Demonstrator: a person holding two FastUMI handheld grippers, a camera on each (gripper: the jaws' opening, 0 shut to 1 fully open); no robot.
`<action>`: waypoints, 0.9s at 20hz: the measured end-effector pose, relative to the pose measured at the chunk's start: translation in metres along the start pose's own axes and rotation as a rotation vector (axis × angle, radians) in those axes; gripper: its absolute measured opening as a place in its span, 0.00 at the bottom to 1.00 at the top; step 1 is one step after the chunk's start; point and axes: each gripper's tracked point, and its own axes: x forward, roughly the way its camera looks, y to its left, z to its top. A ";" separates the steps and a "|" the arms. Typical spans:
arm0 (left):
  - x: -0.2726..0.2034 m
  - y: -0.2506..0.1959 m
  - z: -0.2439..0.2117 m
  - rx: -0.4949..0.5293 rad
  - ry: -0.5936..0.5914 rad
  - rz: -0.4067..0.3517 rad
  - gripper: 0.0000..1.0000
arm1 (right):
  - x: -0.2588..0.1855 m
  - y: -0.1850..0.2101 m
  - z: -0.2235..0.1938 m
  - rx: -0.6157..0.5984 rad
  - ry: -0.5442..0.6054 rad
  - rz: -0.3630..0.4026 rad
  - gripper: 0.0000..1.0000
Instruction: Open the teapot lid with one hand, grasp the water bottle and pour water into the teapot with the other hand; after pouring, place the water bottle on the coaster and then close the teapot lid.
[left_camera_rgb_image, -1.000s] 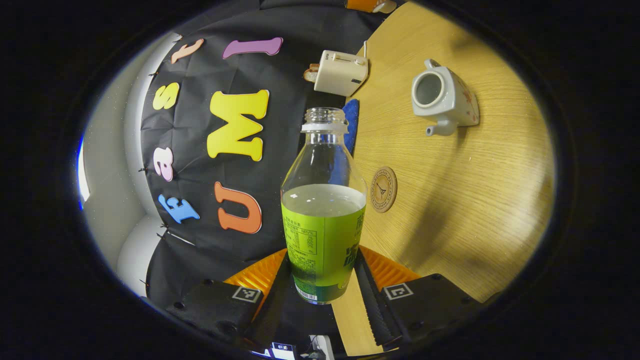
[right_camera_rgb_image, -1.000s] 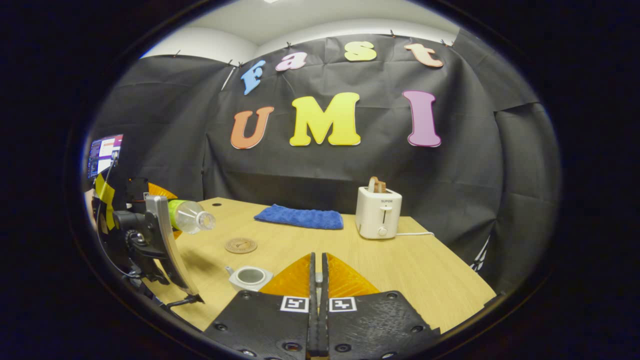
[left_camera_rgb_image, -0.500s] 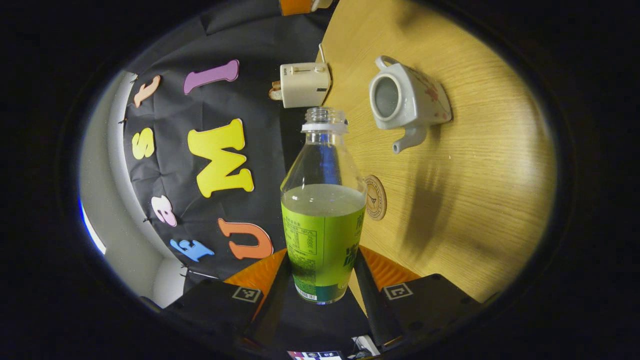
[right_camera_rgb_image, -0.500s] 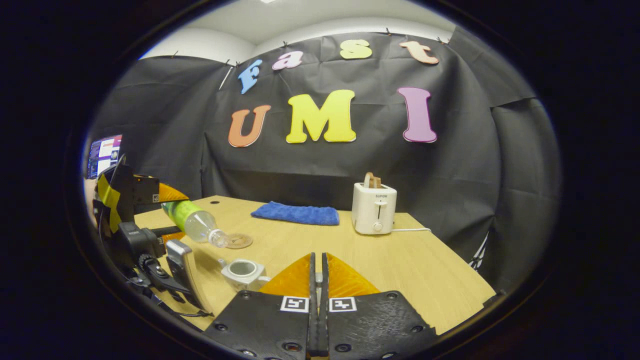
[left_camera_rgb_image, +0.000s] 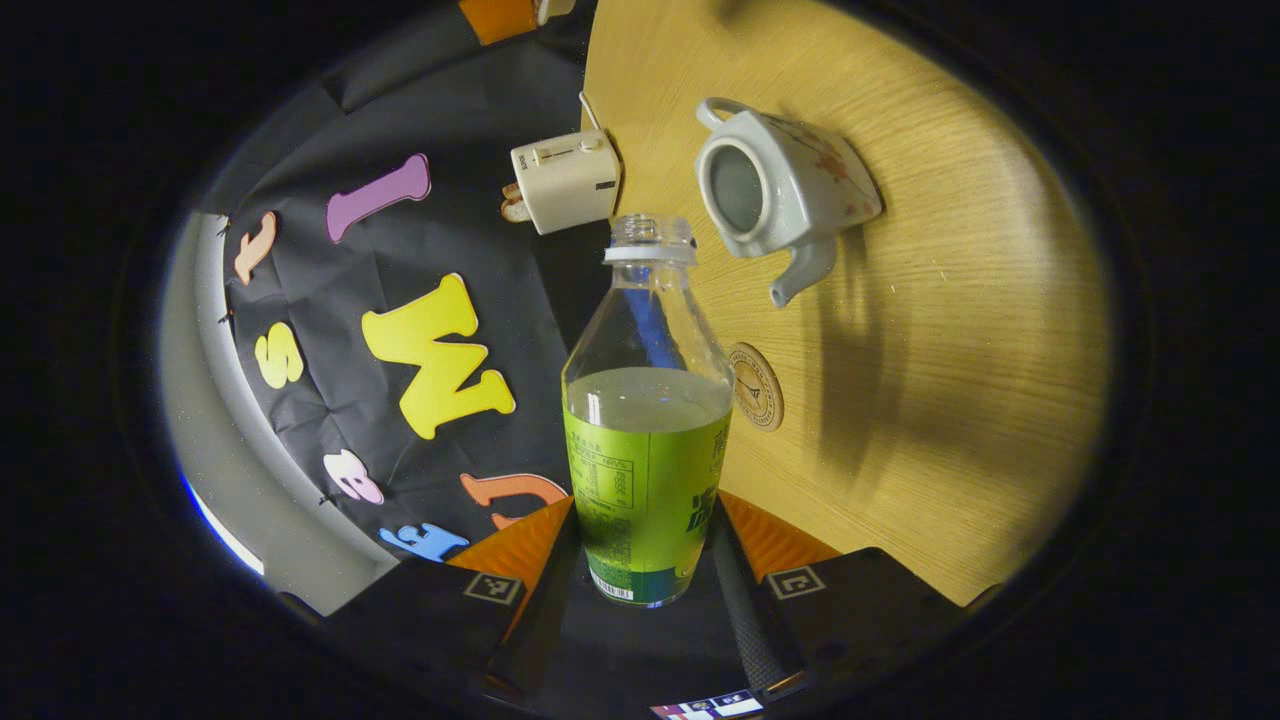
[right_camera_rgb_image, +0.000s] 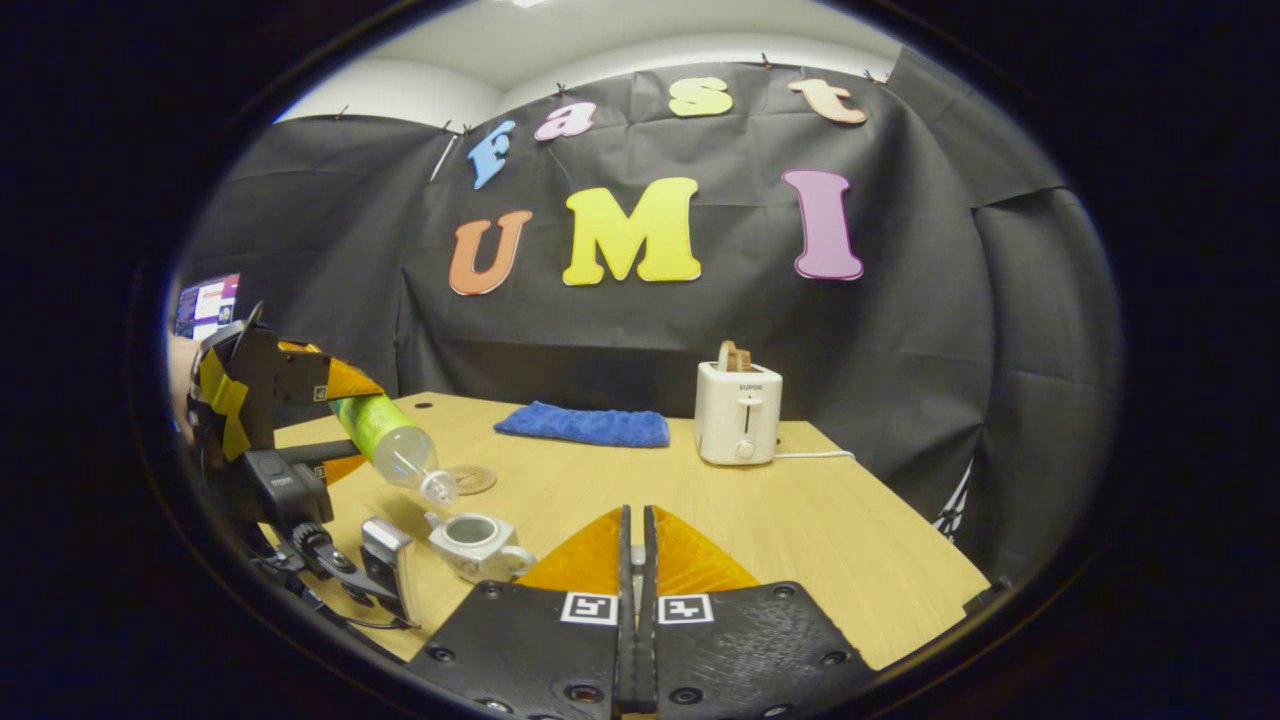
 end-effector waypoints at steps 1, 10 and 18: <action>0.001 0.003 0.000 0.024 0.000 0.008 0.74 | 0.000 -0.001 -0.001 0.000 -0.002 -0.001 0.00; 0.008 0.016 0.004 0.127 0.010 0.028 0.74 | -0.002 -0.002 0.002 -0.001 -0.007 -0.002 0.00; 0.002 0.031 0.011 0.221 0.001 0.074 0.73 | -0.003 -0.002 0.001 0.002 -0.007 0.002 0.00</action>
